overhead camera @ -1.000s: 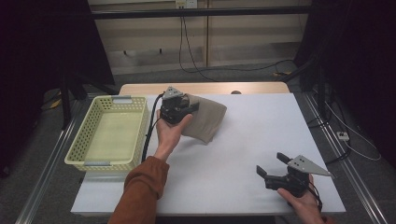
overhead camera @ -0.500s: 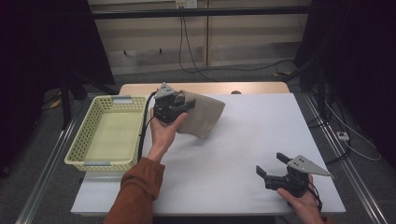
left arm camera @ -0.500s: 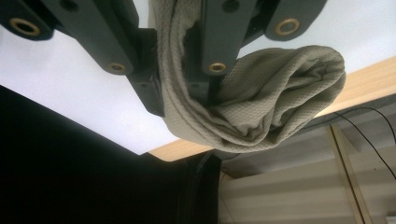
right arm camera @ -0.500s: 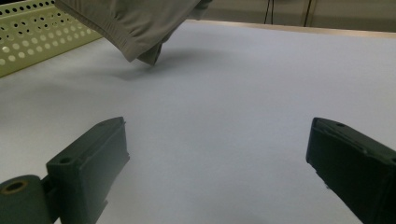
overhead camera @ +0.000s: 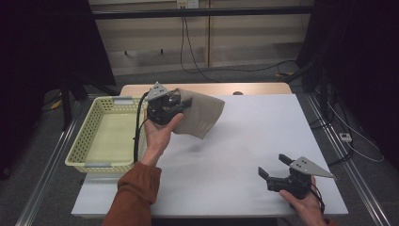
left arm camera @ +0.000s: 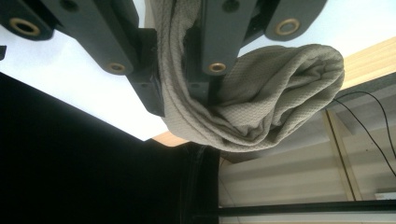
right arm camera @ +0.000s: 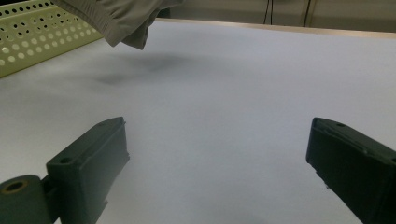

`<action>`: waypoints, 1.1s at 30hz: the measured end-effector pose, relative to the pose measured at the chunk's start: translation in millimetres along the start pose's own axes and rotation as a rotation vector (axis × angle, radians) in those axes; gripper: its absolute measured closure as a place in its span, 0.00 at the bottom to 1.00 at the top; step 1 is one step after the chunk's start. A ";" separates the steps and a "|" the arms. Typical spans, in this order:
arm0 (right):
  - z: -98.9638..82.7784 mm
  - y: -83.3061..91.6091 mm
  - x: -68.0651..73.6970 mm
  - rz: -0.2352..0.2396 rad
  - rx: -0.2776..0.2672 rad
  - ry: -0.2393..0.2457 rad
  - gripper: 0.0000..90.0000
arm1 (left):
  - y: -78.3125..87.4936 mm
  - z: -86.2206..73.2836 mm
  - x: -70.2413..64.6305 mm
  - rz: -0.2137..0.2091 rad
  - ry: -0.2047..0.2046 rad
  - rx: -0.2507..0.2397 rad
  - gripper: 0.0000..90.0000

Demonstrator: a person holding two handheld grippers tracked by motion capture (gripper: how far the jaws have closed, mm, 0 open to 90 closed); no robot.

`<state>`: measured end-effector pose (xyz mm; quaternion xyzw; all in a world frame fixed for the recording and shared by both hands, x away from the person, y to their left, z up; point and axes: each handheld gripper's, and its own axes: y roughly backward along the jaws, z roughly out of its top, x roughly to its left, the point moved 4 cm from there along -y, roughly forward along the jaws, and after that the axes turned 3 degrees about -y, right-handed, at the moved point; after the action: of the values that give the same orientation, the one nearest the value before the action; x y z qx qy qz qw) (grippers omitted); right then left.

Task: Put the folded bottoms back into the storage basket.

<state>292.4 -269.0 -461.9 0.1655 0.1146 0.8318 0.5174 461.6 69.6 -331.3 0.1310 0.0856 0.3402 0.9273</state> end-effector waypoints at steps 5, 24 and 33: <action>0.0 0.1 -0.1 0.000 0.000 -0.001 0.05 | 9.6 2.3 -0.8 0.006 -0.006 -0.015 0.89; 0.0 -0.1 0.8 -0.001 0.001 0.002 0.05 | 49.5 12.9 9.2 0.048 -0.004 -0.073 0.89; 0.0 -0.2 0.7 -0.002 0.001 0.002 0.05 | 66.2 16.7 12.1 0.073 -0.009 -0.096 0.89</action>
<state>292.2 -268.3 -461.8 0.1647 0.1157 0.8314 0.5179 434.5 123.0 -296.4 0.0907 0.0602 0.3769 0.9198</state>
